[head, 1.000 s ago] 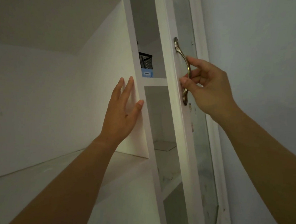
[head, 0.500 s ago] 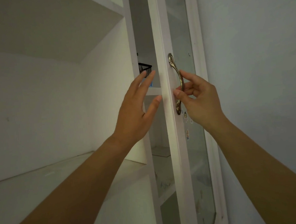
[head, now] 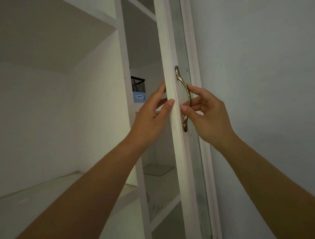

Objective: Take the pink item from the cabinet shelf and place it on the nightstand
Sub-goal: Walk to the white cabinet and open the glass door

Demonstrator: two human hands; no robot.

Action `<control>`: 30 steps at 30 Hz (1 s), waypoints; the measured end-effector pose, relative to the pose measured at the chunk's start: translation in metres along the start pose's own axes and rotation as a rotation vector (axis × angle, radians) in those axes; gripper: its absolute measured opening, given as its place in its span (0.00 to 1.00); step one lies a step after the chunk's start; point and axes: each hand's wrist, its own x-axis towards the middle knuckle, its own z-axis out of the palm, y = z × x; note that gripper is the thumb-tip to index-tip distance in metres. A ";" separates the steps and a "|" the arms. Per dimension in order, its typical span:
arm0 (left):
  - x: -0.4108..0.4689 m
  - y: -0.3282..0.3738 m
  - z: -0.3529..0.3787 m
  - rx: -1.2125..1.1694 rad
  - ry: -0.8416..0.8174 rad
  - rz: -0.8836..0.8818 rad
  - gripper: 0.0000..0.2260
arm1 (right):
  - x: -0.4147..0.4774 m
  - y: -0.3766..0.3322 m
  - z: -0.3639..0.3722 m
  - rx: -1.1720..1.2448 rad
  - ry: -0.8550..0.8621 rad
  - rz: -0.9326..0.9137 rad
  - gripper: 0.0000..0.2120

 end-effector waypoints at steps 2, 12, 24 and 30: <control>0.001 0.004 0.010 -0.036 0.005 0.008 0.24 | -0.001 -0.001 -0.008 -0.021 0.011 0.000 0.23; 0.005 0.020 0.053 -0.272 0.056 0.040 0.23 | -0.064 0.001 -0.051 -0.064 0.045 0.114 0.23; 0.009 0.045 0.098 -0.326 0.141 0.054 0.21 | -0.126 0.018 -0.078 -0.162 -0.020 0.196 0.28; 0.014 0.055 0.124 -0.318 0.152 0.066 0.22 | -0.144 0.028 -0.099 -0.188 -0.017 0.180 0.25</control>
